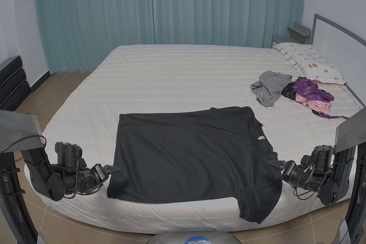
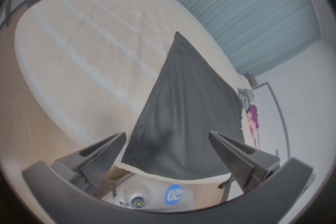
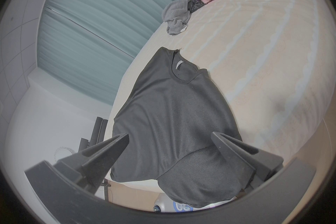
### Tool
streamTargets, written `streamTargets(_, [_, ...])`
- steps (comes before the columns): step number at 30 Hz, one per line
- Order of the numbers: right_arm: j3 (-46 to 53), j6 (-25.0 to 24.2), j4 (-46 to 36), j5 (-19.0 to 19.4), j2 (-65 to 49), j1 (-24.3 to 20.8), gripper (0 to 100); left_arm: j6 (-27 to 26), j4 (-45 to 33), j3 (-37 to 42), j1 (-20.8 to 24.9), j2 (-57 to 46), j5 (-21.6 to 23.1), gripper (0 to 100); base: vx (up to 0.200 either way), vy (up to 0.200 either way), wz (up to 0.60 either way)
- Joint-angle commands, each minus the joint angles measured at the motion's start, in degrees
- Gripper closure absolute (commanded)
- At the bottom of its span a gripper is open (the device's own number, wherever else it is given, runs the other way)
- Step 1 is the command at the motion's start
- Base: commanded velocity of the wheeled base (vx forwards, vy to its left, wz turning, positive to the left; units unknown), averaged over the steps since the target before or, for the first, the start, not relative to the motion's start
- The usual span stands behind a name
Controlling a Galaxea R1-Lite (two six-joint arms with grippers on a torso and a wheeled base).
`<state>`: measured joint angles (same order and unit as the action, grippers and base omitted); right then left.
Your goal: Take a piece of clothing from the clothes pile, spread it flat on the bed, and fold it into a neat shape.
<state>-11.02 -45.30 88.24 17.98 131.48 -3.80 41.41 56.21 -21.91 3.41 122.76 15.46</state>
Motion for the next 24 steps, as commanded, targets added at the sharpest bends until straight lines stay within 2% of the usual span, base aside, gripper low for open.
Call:
streamTargets(1, [0.0,0.0,0.1,0.0,0.5,-0.5,0,-2.5,0.0,1.3,1.0,2.6,-0.6,0,0.0,0.0,0.0])
streamTargets(6, [-0.1,0.0,0.0,0.0,0.5,-0.5,0,-6.3,0.0,1.4,2.5,4.1,-2.4,0,0.0,0.0,0.0])
streamTargets(12, [0.0,0.0,0.1,0.0,0.5,-1.0,0,-6.8,0.0,-1.0,4.8,6.4,-6.8,0,0.0,0.0,0.0])
streamTargets(22, [-0.1,0.0,0.2,-0.1,0.4,-1.0,0,-6.9,-0.5,-1.6,6.1,6.8,-7.5,0,0.0,0.0,0.0])
streamTargets(24, [-0.1,0.0,0.3,-0.1,0.4,-1.0,0,-7.0,-0.7,-1.4,6.5,6.9,-9.0,0,0.0,0.0,0.0])
